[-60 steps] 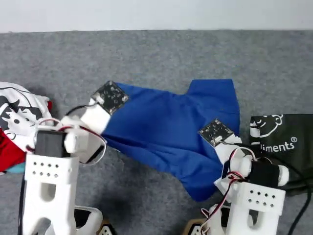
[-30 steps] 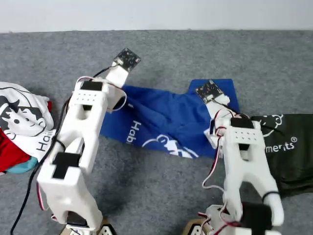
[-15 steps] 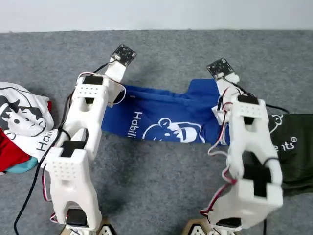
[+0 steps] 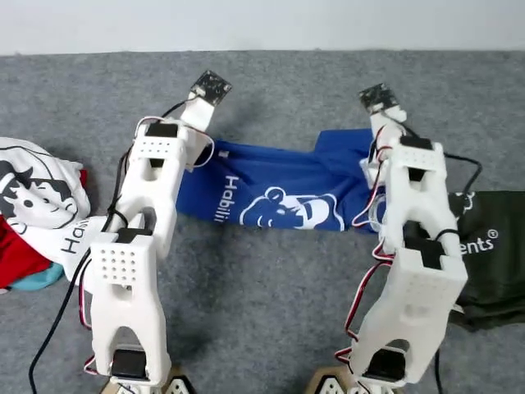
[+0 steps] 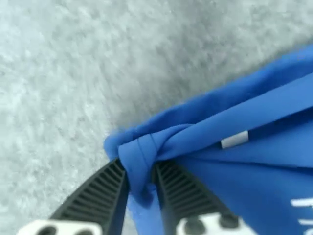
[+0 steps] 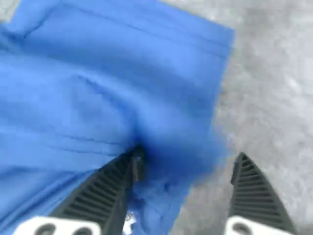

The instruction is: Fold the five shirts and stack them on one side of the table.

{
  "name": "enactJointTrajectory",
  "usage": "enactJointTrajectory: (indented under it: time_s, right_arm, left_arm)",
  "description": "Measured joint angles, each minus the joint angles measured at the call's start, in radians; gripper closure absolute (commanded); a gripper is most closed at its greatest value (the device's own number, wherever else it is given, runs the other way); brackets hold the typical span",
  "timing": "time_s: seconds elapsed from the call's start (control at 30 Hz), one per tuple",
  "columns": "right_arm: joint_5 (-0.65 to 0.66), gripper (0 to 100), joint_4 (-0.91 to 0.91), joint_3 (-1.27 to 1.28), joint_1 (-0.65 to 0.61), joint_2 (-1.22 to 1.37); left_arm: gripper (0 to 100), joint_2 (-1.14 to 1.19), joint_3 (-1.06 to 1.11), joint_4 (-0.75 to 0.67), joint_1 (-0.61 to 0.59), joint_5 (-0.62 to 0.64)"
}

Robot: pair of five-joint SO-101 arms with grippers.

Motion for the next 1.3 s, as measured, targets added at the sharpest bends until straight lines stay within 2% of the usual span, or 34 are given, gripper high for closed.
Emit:
enactJointTrajectory:
  time_s: [0.13, 0.37, 0.53, 0.6, 0.67, 0.8, 0.93, 1.0, 1.13, 1.3]
  right_arm:
    - [-0.014, 69.1, 0.130, -0.095, 0.012, 0.000]
    - [-0.014, 69.1, 0.339, -0.262, 0.012, 0.000]
    - [-0.005, 69.2, 0.614, -0.440, 0.017, 0.000]
    - [0.040, 69.2, 0.769, -0.497, 0.014, 0.000]
    - [0.055, 69.2, 0.835, -0.497, 0.008, -0.021]
    - [0.089, 69.2, 0.845, -0.402, 0.015, -0.121]
    - [0.097, 69.2, 0.844, -0.198, 0.011, -0.209]
    - [0.097, 69.2, 0.819, -0.081, 0.011, -0.236]
    - [0.097, 69.2, 0.660, 0.150, -0.034, -0.256]
    - [0.068, 69.3, 0.448, 0.318, -0.081, -0.256]
  left_arm:
    - [87, 0.000, -0.057, 0.054, -0.006, 0.000]
    - [87, 0.000, -0.143, 0.144, -0.012, 0.000]
    - [87, 0.000, -0.253, 0.213, -0.012, 0.000]
    - [87, 0.000, -0.336, 0.276, -0.012, 0.006]
    - [87, 0.002, -0.448, 0.367, -0.012, 0.023]
    - [87, 0.006, -0.694, 0.543, -0.011, 0.127]
    - [87, 0.020, -0.730, 0.730, -0.012, 0.189]
    - [87, 0.051, -0.687, 0.766, -0.012, 0.189]
    - [87, 0.141, -0.609, 0.783, -0.038, 0.190]
    - [87, 0.241, -0.649, 0.783, -0.112, 0.195]
